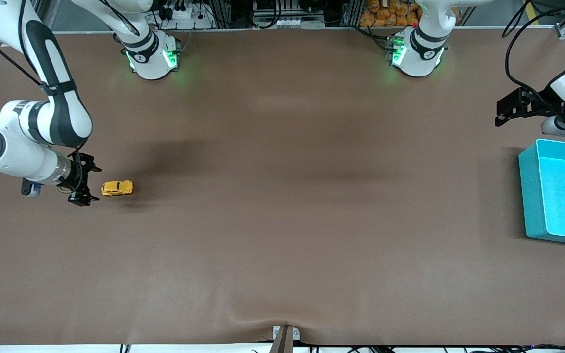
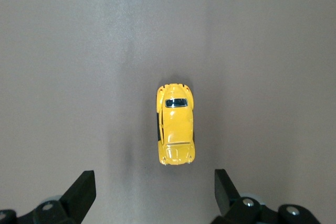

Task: Wind and store yellow beetle car
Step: 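Lower the open right gripper over the yellow car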

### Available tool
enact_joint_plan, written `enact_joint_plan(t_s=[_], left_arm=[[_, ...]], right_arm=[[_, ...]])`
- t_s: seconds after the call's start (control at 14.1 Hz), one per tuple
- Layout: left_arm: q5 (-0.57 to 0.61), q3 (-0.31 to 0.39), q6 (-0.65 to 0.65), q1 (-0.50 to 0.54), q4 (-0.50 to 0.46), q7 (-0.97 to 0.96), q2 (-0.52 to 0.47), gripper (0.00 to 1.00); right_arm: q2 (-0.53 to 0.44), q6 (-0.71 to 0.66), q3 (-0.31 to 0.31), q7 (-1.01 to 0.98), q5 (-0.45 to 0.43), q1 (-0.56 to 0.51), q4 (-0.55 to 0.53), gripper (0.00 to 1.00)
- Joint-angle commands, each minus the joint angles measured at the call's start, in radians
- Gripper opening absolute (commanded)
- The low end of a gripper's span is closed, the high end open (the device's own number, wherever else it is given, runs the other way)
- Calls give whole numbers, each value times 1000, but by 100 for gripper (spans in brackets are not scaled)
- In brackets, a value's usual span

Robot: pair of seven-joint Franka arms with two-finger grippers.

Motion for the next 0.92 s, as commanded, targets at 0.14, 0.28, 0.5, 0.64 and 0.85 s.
enact_joint_plan(t_s=[0.14,0.28,0.5,0.64,0.85], left_arm=[[18,-6,-4,-1,11,12,3,100],[18,-6,-4,2,11,12,3,100],[18,-6,-4,4,11,12,3,100],[20,-6,-4,4,11,12,3,100],[18,-5,-4,4,11,12,3,100]], right_arm=[[55,53,0,18,-4,1,-7,100],[66,94,0,18,-8,5,-38,100],[68,128,-1,16,-19,4,-76,100],[69,164,-1,16,-30,-4,-96,100],[87,199,-1,16,-31,-5,-104,100]])
